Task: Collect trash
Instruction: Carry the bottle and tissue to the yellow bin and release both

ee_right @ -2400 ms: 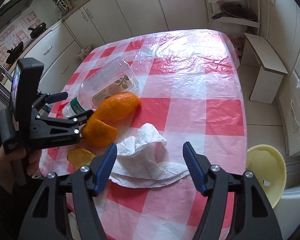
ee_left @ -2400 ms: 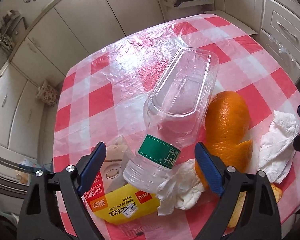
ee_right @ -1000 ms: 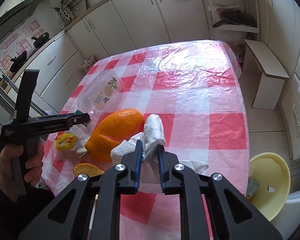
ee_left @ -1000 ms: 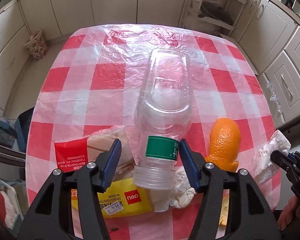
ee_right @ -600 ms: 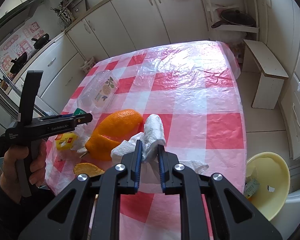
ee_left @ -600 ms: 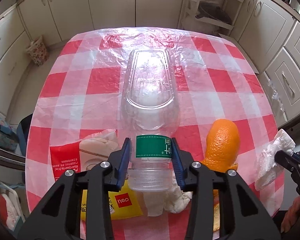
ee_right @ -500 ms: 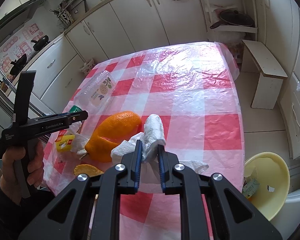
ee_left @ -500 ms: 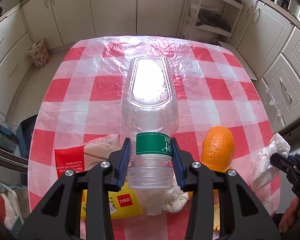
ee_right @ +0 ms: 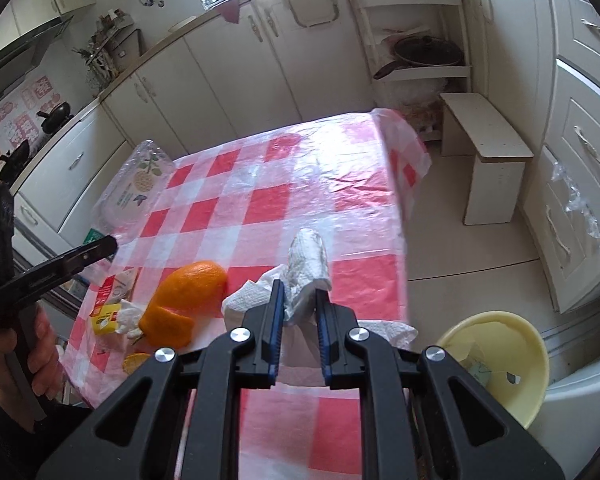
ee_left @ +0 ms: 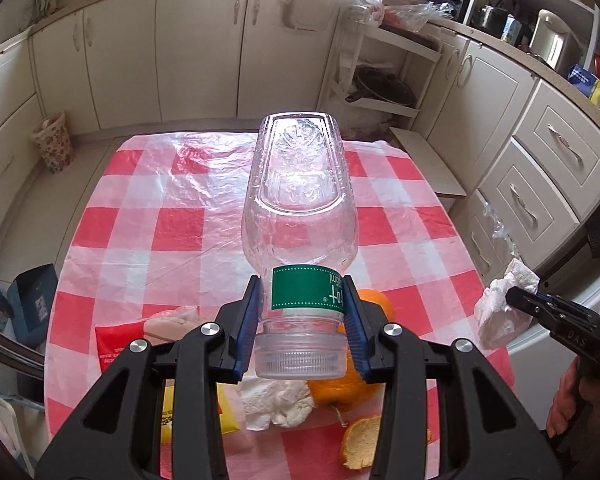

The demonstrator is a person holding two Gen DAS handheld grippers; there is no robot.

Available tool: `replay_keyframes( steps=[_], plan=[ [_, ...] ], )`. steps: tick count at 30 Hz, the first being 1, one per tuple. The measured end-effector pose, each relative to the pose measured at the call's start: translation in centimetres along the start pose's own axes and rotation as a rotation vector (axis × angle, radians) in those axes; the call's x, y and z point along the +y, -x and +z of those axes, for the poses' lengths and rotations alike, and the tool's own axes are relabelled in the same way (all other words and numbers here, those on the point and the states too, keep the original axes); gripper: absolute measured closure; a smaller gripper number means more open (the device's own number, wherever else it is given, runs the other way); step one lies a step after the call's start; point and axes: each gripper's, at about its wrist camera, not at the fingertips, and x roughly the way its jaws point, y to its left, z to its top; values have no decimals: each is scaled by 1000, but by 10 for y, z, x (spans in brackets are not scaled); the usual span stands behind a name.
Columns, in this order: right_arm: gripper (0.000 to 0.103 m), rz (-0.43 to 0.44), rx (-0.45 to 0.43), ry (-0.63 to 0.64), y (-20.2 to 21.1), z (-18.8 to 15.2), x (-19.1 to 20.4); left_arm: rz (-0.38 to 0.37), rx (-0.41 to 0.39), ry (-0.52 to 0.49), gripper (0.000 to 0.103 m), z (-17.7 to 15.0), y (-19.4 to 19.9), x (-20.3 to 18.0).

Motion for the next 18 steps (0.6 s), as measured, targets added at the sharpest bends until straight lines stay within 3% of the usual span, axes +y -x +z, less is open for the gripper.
replay_keyframes(
  steps=[6, 11, 12, 14, 16, 18],
  plan=[
    [87, -171, 20, -54, 8, -14, -58, -69, -5, -81, 66, -5, 3, -42],
    [87, -304, 106, -113, -7, -38, -111, -153, -9, -155, 66, -17, 10, -85],
    [84, -321, 134, -120, -12, -42, -118, -172, -5, -173, 66, -19, 10, -95],
    [66, -338, 216, -161, -26, -53, -136, -204, 9, -202, 66, -27, 11, -116],
    [61, -319, 213, -237, -20, -57, -151, -244, 37, -224, 66, -38, 10, -139],
    [60, -275, 144, -306, 1, -49, -159, -276, 77, -259, 66, -53, 7, -167]
  ],
)
